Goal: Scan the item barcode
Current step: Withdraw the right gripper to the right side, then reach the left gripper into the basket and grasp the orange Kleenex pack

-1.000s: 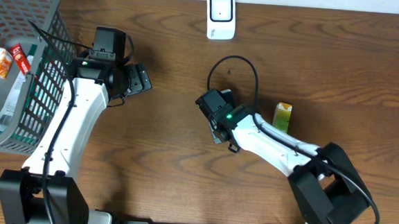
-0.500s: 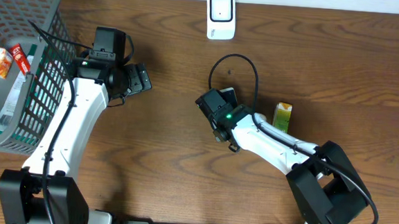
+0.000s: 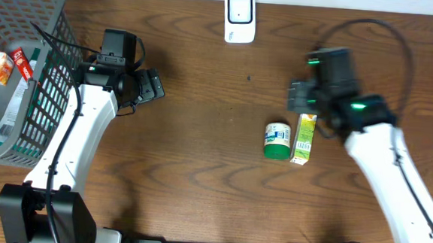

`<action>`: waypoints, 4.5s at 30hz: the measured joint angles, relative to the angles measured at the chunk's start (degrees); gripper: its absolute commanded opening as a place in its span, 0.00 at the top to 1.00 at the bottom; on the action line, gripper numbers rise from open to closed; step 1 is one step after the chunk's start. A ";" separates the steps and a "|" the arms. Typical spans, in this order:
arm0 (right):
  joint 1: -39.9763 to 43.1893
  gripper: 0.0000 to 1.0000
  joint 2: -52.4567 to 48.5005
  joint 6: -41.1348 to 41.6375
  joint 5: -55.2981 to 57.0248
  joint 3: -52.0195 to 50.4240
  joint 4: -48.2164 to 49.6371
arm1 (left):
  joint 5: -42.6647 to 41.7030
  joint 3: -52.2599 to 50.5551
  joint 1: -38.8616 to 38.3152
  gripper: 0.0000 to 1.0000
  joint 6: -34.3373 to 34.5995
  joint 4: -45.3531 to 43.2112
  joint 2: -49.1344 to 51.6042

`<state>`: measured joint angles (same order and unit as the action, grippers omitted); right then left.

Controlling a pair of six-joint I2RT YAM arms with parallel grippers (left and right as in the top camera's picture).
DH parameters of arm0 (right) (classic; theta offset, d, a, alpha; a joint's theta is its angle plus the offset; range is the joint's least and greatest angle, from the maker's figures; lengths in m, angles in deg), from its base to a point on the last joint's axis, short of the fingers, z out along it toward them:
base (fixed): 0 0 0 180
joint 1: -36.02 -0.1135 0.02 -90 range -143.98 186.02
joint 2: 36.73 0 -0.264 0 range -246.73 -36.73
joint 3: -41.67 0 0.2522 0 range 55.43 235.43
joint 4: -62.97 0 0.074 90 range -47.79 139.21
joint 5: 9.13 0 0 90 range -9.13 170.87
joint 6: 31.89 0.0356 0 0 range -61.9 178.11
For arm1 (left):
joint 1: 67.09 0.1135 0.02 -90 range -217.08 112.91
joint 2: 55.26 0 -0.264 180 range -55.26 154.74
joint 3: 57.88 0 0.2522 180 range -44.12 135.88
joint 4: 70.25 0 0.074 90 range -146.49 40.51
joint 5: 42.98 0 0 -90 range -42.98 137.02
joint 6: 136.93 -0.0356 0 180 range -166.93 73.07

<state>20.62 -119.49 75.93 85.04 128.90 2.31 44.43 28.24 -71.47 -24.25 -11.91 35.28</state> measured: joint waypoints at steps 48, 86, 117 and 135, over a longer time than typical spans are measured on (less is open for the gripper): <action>24.50 0.01 1.09 -1.77 0.59 -0.04 -10.73 | -0.02 0.00 0.00 0.02 -0.02 -0.02 0.00; 24.50 0.01 1.07 -1.77 0.74 -0.13 -10.75 | 10.10 50.51 33.70 0.19 -18.16 11.96 13.66; 24.50 0.01 1.07 -1.77 0.74 -0.13 -10.75 | 5.49 50.45 40.50 0.31 -41.22 2.73 45.38; 24.50 0.01 1.07 -1.77 0.74 -0.13 -10.75 | 6.84 50.45 40.50 0.39 -45.05 -0.42 45.38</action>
<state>45.12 -118.42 74.16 85.78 128.77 -8.44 51.27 78.68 -30.97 -69.30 -12.33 80.66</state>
